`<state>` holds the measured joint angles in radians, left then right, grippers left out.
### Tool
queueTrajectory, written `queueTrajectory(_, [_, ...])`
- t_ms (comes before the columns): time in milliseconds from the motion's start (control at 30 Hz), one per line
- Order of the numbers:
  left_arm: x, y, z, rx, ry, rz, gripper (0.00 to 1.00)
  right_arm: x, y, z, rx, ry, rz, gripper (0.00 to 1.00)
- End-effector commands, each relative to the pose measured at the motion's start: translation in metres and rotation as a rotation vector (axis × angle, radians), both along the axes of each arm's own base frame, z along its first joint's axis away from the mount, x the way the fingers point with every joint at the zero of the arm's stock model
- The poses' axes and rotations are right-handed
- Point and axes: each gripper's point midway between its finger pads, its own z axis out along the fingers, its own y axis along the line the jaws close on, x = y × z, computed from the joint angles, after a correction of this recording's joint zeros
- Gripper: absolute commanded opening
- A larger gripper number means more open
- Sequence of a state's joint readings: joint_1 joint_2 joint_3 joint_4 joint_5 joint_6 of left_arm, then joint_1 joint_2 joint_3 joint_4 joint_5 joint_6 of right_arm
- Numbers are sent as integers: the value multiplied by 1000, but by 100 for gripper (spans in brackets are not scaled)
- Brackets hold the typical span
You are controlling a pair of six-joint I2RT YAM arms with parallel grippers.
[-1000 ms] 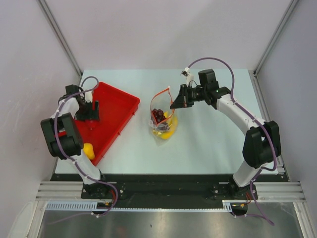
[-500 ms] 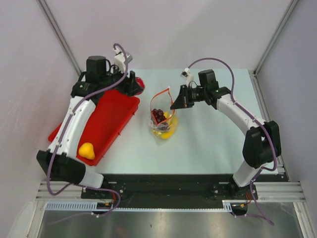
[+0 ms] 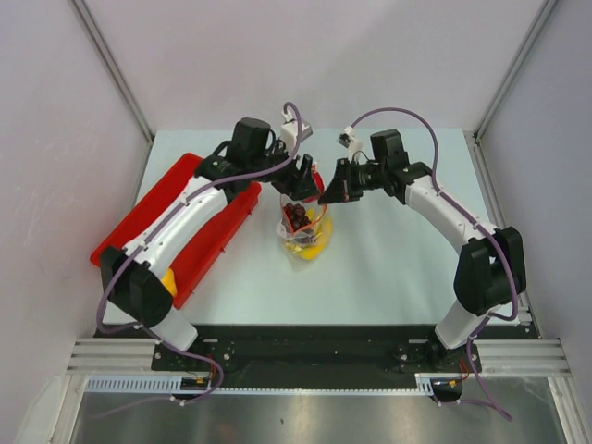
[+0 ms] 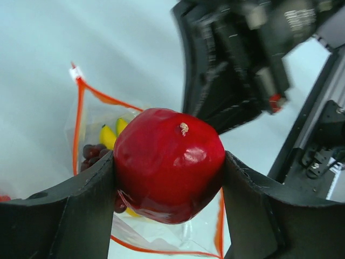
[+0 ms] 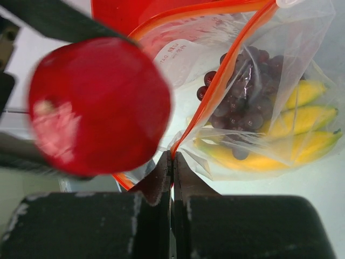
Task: Place the food in the zip-top bag and seal the zipper
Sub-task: Place the fake fruit in the zipper food storage bag.
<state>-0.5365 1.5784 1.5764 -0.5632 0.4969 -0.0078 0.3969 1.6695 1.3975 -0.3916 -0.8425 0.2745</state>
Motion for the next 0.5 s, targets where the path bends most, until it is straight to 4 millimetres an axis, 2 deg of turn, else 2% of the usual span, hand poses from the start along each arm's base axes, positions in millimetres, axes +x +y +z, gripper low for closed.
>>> queueTrajectory(0, [20, 8, 3, 16, -32, 108, 71, 0, -3, 38, 33, -107, 1, 0])
queueTrajectory(33, [26, 9, 7, 22, -44, 131, 78, 1, -3, 38, 34, -106, 1, 0])
queueTrajectory(67, [26, 12, 5, 42, -28, 137, 88, 1, -3, 38, 36, -105, 3, 0])
queueTrajectory(100, [30, 13, 19, 38, -55, 152, 95, 2, -4, 38, 38, -104, -1, 0])
queueTrajectory(133, [31, 17, 24, 47, -75, 158, 100, 2, -5, 37, 37, -101, -3, 0])
queueTrajectory(200, [25, 25, 42, 48, -132, 132, 100, 3, -5, 37, 40, -99, -3, 0])
queueTrajectory(300, [16, 49, 57, 63, -170, 130, 100, 4, -7, 38, 44, -96, -5, 0])
queueTrajectory(400, [5, 94, 41, 138, -106, 174, 100, 5, -10, 37, 41, -97, -9, 0])
queueTrajectory(433, [4, 125, 32, 166, -55, 232, 100, 6, -13, 36, 37, -98, -11, 0])
queueTrajectory(467, [-1, 139, 26, 166, -24, 240, 100, 6, -13, 37, 37, -96, -10, 0])
